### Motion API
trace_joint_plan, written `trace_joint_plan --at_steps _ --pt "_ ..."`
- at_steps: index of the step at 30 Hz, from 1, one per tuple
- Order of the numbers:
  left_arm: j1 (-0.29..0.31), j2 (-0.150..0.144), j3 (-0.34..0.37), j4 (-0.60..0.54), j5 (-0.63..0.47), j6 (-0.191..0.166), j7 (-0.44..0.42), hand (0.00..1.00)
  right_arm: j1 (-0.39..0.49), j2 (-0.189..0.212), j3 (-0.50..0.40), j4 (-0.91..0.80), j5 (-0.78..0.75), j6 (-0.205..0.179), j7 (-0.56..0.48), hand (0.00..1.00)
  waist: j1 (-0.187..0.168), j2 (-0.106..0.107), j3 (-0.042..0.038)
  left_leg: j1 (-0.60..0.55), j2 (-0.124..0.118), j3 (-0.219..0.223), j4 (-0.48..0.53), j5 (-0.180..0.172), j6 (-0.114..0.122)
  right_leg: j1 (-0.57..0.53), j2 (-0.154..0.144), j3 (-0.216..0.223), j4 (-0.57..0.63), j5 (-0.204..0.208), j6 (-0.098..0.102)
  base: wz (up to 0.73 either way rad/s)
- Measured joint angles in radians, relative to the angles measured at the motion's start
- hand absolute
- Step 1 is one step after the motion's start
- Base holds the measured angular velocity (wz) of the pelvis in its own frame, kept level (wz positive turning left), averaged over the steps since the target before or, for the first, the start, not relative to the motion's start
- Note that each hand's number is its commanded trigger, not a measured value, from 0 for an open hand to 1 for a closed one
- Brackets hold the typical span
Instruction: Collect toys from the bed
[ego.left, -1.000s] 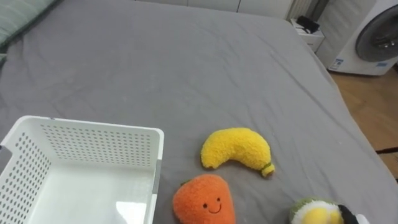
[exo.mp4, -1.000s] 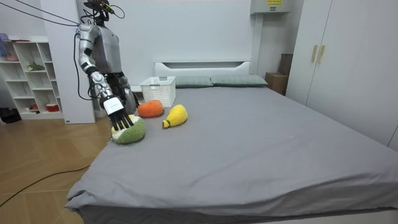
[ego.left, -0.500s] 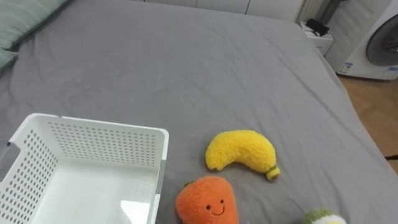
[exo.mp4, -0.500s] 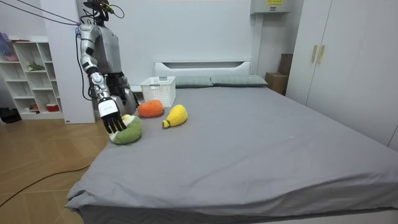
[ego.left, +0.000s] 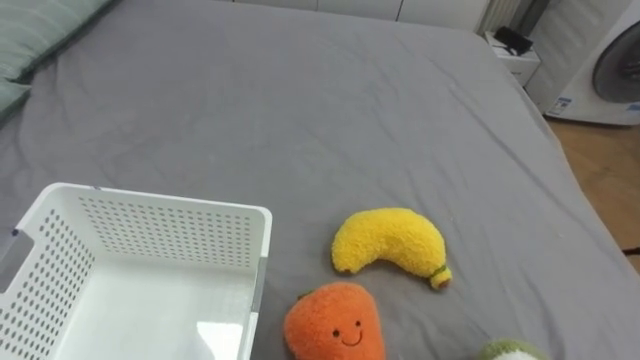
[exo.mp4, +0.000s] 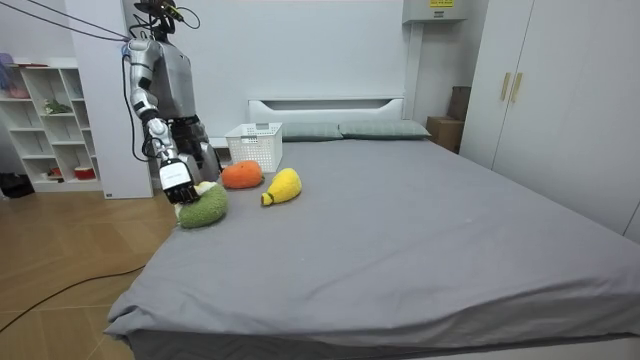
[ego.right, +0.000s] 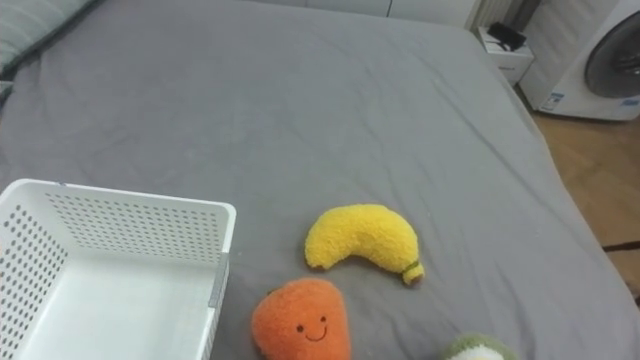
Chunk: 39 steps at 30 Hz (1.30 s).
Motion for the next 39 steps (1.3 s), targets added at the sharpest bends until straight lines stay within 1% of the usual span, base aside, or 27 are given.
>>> trace_joint_plan --at_steps 3,5,7,11,14,17,18,19,20,24,25,26,28,32,34,36,39 --pt "-0.007 0.0 -0.002 -0.004 -0.001 0.0 0.0 0.0 0.015 0.0 0.0 -0.056 -0.003 0.01 0.018 1.0 -0.004 -0.003 0.0013 -0.001 0.0 0.0 0.0 0.0 0.0 -0.001 0.0 0.005 0.001 0.0 0.0 0.0" --pt "-0.012 0.0 -0.001 -0.01 -0.001 0.0 0.0 0.0 0.024 0.0 0.0 -0.106 -0.003 0.025 0.034 1.0 -0.006 -0.004 0.0027 -0.003 0.0 0.0 0.0 0.0 0.0 -0.004 0.0 0.006 0.001 0.0 0.0 -0.02" --pt "-0.023 0.0 0.0 -0.011 -0.001 -0.001 0.002 0.0 0.032 0.001 0.001 -0.187 0.001 0.035 0.046 1.0 -0.005 -0.003 0.0046 -0.004 -0.001 0.003 -0.001 0.0 0.0 -0.006 0.0 0.008 0.002 0.0 0.0 -0.02" --pt "-0.035 0.0 0.0 -0.016 0.0 -0.001 0.005 0.0 0.032 0.001 0.002 -0.328 0.003 0.036 0.047 1.0 -0.003 -0.001 0.0042 -0.004 -0.001 0.002 -0.001 0.0 0.0 -0.006 0.0 0.006 0.001 0.0 0.0 0.0" --pt "-0.038 0.0 0.0 -0.025 -0.001 -0.004 0.008 0.0 0.032 0.001 0.003 -0.456 -0.007 0.027 0.045 1.0 -0.002 -0.001 0.004 -0.004 0.0 0.006 -0.002 0.0 0.0 -0.009 0.0 0.008 0.0 0.0 0.0 0.0" --pt "-0.031 -0.001 0.001 -0.025 -0.002 -0.004 0.008 0.0 0.032 0.007 0.003 -0.511 -0.052 0.027 0.045 1.0 -0.002 -0.004 0.0015 -0.003 0.0 0.008 -0.001 0.0 0.0 -0.008 0.0 0.009 0.0 0.0 0.0 -0.01" --pt "-0.028 -0.001 0.001 -0.023 -0.005 -0.004 0.008 0.0 0.031 0.008 0.003 -0.532 -0.073 0.027 0.05 1.0 -0.001 -0.001 0.0028 -0.001 0.0 0.011 -0.002 0.0 0.0 -0.008 0.0 0.012 0.0 0.0 0.0 -0.07" --pt "-0.029 -0.002 0.001 -0.022 -0.008 -0.005 0.008 0.0 0.031 0.008 0.004 -0.557 -0.089 0.028 0.06 1.0 -0.001 -0.005 -0.0004 0.001 0.0 0.015 -0.003 0.0 0.0 -0.008 0.001 0.015 0.001 0.0 0.0 -0.11" --pt "-0.027 -0.004 0.001 -0.022 -0.007 -0.006 0.008 0.0 0.031 0.008 0.004 -0.595 -0.113 0.032 0.079 1.0 -0.002 -0.003 -0.001 0.002 0.001 0.019 -0.003 0.0 0.0 -0.009 0.001 0.022 0.0 0.0 0.0 -0.11" --pt "-0.02 -0.004 0.006 -0.023 -0.007 -0.006 0.008 0.0 0.031 0.008 0.003 -0.714 -0.119 0.04 0.104 1.0 -0.003 0.001 -0.0026 0.005 0.001 0.026 -0.005 0.0 0.0 -0.008 0.001 0.028 0.002 0.0 0.0 -0.05" --pt "-0.021 -0.004 0.006 -0.025 -0.006 -0.007 0.009 0.0 0.031 0.008 0.003 -0.747 -0.119 0.04 0.105 1.0 -0.003 0.002 -0.0019 0.007 0.002 0.026 -0.005 0.0 0.0 -0.007 0.001 0.028 0.003 0.0 0.0 0.0" --pt "-0.021 -0.004 0.007 -0.026 -0.007 -0.008 0.011 0.0 0.031 0.008 0.003 -0.759 -0.119 0.04 0.105 1.0 -0.005 0.004 -0.0005 0.008 0.002 0.027 -0.005 0.0 0.0 -0.007 0.001 0.029 0.003 0.0 0.0 0.0" --pt "-0.019 -0.004 0.006 -0.026 -0.007 -0.017 0.025 0.0 0.031 0.008 0.003 -0.804 -0.119 0.041 0.107 1.0 -0.003 0.002 -0.001 0.009 0.002 0.027 -0.005 0.0 0.0 -0.008 0.001 0.028 0.008 0.0 0.0 0.0" --pt "-0.011 -0.005 0.006 -0.026 -0.004 -0.018 0.041 0.0 0.031 0.008 0.003 -0.871 -0.119 0.043 0.107 1.0 0.0 -0.001 -0.0005 0.01 0.001 0.028 -0.006 0.0 0.0 -0.012 0.001 0.027 0.016 0.0 0.0 -0.01" --pt "-0.01 -0.005 0.005 -0.026 0.005 -0.02 0.047 0.0 0.031 0.008 0.003 -0.92 -0.118 0.046 0.106 1.0 0.008 -0.003 -0.0015 0.0 0.001 0.029 -0.005 0.0 0.001 -0.021 0.001 0.031 0.017 0.0 0.0 0.0" --pt "-0.01 -0.006 0.004 -0.026 0.004 -0.021 0.048 0.0 0.031 0.007 0.003 -0.954 -0.114 0.046 0.105 1.0 0.011 -0.003 -0.0011 -0.002 0.001 0.028 -0.004 0.0 0.001 -0.023 0.001 0.033 0.017 0.0 0.0 0.0" --pt "-0.018 -0.007 0.0 -0.029 -0.001 -0.026 0.049 0.0 0.023 0.007 0.013 -0.99 -0.109 0.047 0.105 1.0 0.024 -0.002 -0.0006 -0.003 0.001 0.026 -0.006 0.0 0.001 -0.023 0.002 0.033 0.017 0.0 0.0 0.0"
